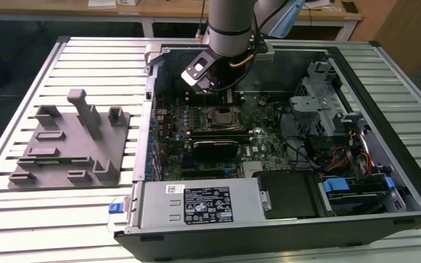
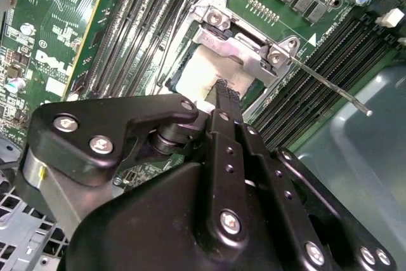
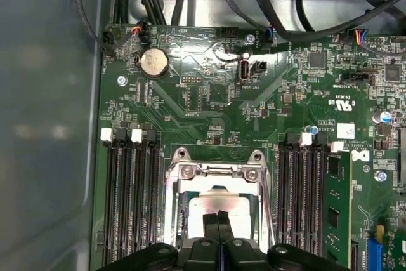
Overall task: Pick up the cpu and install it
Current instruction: 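Close the cpu cover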
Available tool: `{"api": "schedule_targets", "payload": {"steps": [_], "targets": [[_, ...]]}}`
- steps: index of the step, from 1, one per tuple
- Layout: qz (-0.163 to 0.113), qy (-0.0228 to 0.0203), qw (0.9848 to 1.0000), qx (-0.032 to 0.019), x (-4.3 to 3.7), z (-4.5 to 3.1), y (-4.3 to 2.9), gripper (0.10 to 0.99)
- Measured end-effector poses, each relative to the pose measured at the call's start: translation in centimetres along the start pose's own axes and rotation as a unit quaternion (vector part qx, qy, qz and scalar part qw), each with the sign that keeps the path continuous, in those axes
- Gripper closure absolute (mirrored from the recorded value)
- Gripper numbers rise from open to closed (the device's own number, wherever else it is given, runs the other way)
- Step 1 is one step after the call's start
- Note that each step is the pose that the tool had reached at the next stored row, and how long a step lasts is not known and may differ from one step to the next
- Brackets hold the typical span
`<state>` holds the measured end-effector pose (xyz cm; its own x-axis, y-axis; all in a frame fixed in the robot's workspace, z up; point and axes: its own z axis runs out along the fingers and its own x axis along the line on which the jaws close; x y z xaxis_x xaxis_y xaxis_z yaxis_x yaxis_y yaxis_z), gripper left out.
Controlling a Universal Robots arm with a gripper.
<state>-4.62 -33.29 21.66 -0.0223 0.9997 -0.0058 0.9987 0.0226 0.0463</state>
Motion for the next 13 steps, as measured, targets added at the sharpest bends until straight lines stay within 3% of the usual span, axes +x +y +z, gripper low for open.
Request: {"api": "schedule_targets", "payload": {"steps": [4,7,13], "targets": [[-0.032,0.0014,0.9995,-0.0002,0.0,0.02,0.0,0.98],[-0.059,0.0017,0.9982,-0.0003,0.0,0.03,0.0,0.98],[-0.113,0.0012,0.9936,-0.0004,0.0,0.05,0.0,0.98]]}}
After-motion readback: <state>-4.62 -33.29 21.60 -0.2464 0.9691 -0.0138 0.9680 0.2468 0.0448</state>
